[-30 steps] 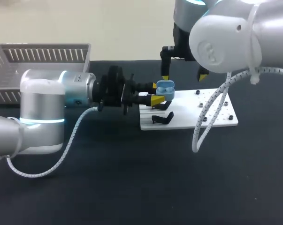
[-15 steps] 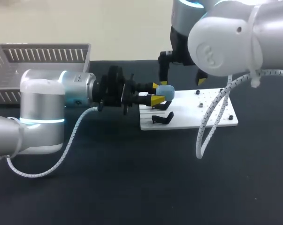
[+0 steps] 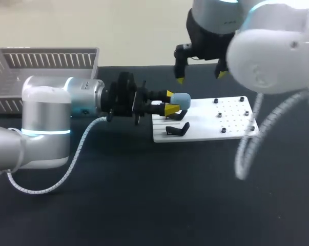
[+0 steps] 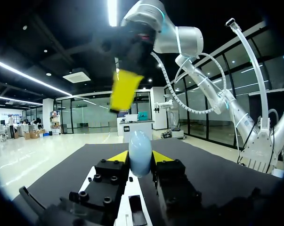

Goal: Pick up each earbud case from the left stands, insert the matching earbuds, close the lid, and place the case in the box.

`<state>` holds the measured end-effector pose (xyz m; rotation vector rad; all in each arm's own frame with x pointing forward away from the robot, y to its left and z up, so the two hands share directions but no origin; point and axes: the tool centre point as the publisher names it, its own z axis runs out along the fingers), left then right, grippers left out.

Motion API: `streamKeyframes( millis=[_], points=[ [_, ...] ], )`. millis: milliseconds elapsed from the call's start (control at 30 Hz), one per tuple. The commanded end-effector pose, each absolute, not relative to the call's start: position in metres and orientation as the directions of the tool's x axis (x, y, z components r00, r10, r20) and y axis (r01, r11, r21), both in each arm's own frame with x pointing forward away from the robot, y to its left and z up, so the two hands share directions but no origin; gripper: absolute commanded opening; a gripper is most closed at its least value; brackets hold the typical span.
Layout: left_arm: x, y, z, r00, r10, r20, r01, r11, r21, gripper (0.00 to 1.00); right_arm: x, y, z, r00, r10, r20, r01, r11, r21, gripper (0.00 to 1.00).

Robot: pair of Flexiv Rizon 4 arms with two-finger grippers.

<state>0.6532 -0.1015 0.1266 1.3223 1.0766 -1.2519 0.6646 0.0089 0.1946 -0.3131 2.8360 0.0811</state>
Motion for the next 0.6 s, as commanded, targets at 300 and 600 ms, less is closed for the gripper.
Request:
streamKeyframes(
  millis=[300,600],
  points=[
    [0.649,-0.099,0.130,0.071,-0.027,-0.997,0.991,-0.115,0.074,0.00,0.598,-0.016,0.205,-0.848,-0.337,-0.410,-0.412,0.904,0.109,1.00],
    [0.625,-0.079,0.158,0.087,0.046,-0.995,0.996,0.004,0.087,0.00,0.598,-0.016,0.205,-0.848,-0.337,-0.410,-0.412,0.904,0.109,1.00]
  ],
)
